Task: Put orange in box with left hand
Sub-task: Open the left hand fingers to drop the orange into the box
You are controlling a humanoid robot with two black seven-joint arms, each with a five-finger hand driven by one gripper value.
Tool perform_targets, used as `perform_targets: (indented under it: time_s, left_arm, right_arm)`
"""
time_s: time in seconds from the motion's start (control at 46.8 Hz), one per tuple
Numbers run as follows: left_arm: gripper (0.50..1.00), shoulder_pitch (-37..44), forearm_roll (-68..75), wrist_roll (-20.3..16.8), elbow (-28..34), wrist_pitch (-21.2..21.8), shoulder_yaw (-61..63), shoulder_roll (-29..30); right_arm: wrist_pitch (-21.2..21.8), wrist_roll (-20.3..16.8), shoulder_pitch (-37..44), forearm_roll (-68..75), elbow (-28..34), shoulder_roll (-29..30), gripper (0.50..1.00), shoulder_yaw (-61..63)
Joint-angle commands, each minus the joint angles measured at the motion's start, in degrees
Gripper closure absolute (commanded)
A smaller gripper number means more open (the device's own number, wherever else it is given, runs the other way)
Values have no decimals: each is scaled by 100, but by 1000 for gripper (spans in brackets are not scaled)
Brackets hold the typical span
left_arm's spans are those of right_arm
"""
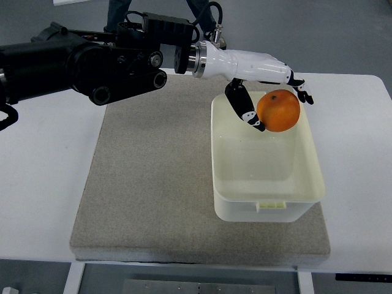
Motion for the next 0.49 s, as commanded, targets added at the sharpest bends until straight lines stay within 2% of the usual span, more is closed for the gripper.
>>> perform_targets:
  time_s: [0.0, 0.085, 0.47]
  left_arm:
    - [525, 9, -16, 0, -5, 0, 1, 0]
    - [510, 9, -16, 0, -5, 0, 1, 0]
    - [510, 18, -16, 0, 30, -17, 10, 0]
  right_arm:
    - [1, 0, 0, 0, 0, 0, 568, 0]
    - [1, 0, 0, 0, 0, 0, 568, 0]
    - [1, 0, 0, 0, -8, 0, 568, 0]
